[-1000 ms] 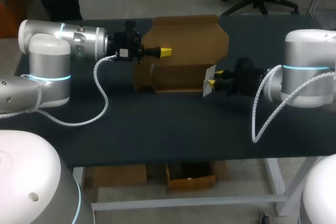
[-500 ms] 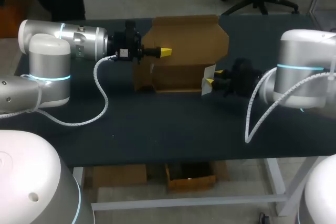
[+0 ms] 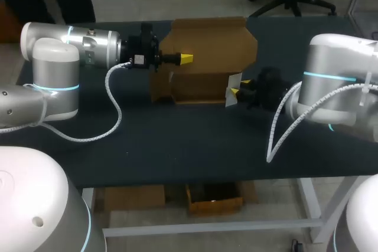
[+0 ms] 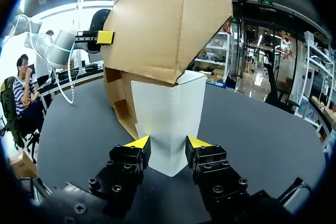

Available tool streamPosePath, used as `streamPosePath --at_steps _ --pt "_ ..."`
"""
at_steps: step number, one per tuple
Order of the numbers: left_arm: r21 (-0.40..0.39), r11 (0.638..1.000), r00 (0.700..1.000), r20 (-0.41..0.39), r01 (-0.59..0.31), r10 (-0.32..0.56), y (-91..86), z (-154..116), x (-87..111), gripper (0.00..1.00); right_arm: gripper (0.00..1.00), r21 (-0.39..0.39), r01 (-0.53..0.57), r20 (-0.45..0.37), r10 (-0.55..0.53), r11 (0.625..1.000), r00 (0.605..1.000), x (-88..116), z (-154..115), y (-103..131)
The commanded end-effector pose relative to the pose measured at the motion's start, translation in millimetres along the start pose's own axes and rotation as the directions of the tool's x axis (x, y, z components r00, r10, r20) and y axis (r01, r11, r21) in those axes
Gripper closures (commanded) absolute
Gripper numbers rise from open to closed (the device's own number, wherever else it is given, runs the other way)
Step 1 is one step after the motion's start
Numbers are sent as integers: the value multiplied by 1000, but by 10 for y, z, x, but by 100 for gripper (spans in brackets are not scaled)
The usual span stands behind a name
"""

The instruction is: Assemble the packaging by folding the flat box into shape, placing the metal phone stand inside, and closing the box properly

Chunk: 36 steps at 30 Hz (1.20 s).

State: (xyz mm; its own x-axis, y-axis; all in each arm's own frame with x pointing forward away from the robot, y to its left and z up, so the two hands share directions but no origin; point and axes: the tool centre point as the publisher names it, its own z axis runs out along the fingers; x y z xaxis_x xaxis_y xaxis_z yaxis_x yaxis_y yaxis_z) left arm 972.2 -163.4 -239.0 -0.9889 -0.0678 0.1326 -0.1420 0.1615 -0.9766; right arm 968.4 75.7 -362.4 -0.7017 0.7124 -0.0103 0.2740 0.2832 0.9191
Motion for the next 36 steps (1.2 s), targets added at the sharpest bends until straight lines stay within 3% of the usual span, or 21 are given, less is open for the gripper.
streamPosePath --at_steps 1,36 --pt "0 1000 1000 -1 -1 1 47 6 -13 100 60 -18 -7 90 9 1000 996 42 53 -12" --pt "0 1000 1000 -1 -1 1 47 6 -13 100 63 -99 -152 318 176 983 932 -22 56 -41"
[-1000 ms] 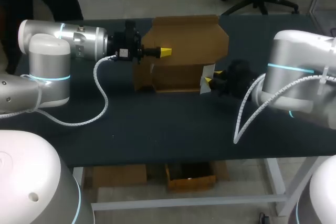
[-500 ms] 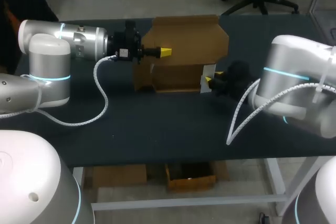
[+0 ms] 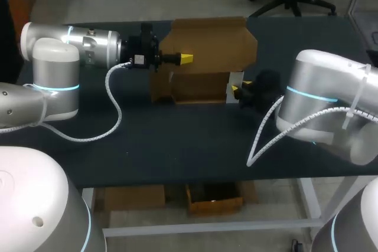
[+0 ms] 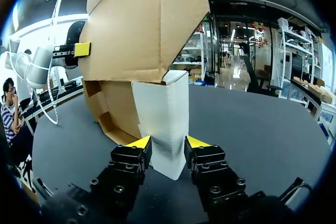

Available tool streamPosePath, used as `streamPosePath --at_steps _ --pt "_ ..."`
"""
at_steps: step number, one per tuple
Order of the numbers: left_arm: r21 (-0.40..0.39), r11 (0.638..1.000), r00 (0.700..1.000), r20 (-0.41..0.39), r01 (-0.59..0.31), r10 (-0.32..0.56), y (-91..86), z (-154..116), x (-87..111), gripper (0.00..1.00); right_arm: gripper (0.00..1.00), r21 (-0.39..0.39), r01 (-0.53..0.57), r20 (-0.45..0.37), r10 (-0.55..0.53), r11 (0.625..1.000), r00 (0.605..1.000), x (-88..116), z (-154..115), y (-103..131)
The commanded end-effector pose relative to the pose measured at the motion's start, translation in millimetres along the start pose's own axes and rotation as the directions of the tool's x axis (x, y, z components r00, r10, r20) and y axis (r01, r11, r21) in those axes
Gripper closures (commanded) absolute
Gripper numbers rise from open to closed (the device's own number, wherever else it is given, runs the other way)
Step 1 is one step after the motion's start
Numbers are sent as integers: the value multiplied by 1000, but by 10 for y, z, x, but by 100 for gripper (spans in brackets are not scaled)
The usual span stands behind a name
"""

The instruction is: Assemble the packaging by folding the flat box into shape, placing the metal phone stand inside, and closing the box properly

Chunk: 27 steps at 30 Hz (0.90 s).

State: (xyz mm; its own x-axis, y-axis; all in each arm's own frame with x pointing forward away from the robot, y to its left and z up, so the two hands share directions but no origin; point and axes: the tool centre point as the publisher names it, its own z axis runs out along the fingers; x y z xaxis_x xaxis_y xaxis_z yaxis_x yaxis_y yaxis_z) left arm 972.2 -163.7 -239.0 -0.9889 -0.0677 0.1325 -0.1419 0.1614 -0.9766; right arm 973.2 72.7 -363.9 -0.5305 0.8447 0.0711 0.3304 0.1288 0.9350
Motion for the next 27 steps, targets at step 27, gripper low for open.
streamPosePath --at_steps 27 --pt "0 1000 1000 -1 -1 1 47 4 -13 100 71 -73 -105 241 120 992 963 3 196 -19"
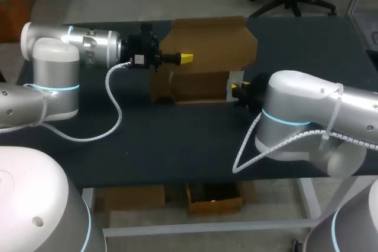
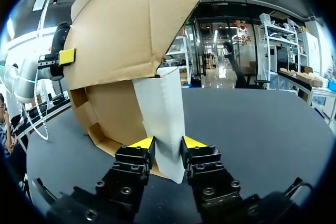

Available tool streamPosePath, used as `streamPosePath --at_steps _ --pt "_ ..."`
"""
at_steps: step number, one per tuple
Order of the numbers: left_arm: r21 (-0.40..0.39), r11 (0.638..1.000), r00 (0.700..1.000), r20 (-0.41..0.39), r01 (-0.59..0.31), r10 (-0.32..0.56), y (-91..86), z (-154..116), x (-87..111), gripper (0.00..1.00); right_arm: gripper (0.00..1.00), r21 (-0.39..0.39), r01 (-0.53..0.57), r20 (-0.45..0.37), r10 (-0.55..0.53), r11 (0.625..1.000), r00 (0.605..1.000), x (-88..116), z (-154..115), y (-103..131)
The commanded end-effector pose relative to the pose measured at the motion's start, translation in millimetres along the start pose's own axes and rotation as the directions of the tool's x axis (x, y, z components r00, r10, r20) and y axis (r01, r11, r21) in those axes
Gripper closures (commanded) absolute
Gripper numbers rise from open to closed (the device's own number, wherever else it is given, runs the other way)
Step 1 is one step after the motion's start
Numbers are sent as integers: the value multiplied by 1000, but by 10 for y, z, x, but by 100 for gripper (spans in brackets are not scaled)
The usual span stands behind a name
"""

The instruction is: Assemble the packaging by folding the flat box into shape, placing the metal phone stand inside, and closing the box properly

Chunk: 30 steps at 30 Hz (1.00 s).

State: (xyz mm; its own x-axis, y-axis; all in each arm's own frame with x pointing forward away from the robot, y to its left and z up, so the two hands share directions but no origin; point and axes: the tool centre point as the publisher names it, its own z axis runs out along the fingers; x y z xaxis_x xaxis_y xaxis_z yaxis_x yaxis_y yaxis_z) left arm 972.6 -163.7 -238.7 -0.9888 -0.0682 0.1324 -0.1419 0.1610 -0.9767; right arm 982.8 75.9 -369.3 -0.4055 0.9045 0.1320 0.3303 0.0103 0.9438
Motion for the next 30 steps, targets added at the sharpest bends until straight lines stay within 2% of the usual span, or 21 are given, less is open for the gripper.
streamPosePath --at_steps 1,6,30 --pt "0 1000 1000 -2 -1 1 51 4 -9 100 72 -8 -9 139 10 1000 990 39 88 -9" --pt "0 1000 1000 -2 -1 1 51 4 -9 100 75 -6 -30 159 30 1000 987 42 102 6" --pt "0 1000 1000 -2 -1 1 51 4 -9 100 75 55 -37 164 28 998 986 27 164 126"
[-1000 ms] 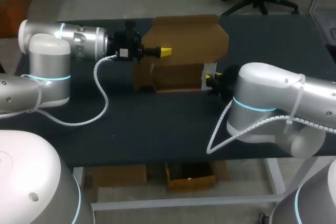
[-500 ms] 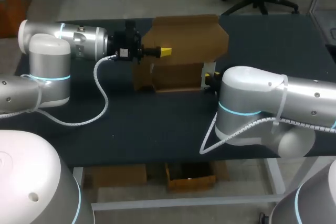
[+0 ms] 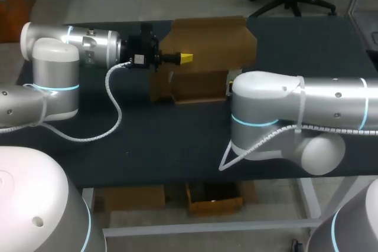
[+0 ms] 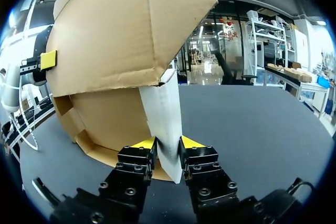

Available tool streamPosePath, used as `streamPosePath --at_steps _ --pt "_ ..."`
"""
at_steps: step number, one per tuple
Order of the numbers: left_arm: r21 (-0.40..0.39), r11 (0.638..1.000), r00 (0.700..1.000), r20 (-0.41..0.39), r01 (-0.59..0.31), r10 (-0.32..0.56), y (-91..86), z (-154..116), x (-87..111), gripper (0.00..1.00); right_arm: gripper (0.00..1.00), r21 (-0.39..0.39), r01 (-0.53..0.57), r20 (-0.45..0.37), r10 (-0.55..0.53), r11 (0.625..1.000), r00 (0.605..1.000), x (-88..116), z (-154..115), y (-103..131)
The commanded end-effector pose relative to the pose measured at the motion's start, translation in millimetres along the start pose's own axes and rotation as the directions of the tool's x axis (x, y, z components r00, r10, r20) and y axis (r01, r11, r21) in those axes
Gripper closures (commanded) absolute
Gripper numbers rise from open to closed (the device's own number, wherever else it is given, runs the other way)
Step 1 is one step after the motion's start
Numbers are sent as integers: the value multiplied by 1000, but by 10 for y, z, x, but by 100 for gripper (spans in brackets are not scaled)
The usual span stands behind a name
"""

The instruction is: Assemble the packaging by folding the flat box into shape, placing the metal phone stand inside, and closing the box properly

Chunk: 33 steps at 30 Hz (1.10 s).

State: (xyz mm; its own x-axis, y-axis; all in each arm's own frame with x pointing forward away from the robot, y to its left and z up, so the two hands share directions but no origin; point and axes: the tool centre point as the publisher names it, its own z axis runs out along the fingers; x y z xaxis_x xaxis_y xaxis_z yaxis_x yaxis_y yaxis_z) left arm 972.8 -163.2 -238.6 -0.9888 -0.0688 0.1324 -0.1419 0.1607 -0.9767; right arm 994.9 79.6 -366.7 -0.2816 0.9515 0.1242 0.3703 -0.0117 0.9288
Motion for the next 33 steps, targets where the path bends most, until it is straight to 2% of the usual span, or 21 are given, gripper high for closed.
streamPosePath --at_steps 1,10,18,28,33 --pt "0 1000 1000 -2 -1 1 51 9 -7 100 75 29 5 35 -6 1000 999 44 49 62" --pt "0 1000 1000 -2 -1 1 51 9 -7 100 80 60 13 40 -16 998 999 24 59 76" --pt "0 1000 1000 -2 -1 1 51 9 -7 100 77 119 37 16 -39 992 999 24 91 86" --pt "0 1000 1000 -2 -1 1 51 9 -7 100 82 176 73 53 -84 982 995 34 113 88" --pt "0 1000 1000 -2 -1 1 51 9 -7 100 82 202 86 59 -100 975 993 28 123 74"
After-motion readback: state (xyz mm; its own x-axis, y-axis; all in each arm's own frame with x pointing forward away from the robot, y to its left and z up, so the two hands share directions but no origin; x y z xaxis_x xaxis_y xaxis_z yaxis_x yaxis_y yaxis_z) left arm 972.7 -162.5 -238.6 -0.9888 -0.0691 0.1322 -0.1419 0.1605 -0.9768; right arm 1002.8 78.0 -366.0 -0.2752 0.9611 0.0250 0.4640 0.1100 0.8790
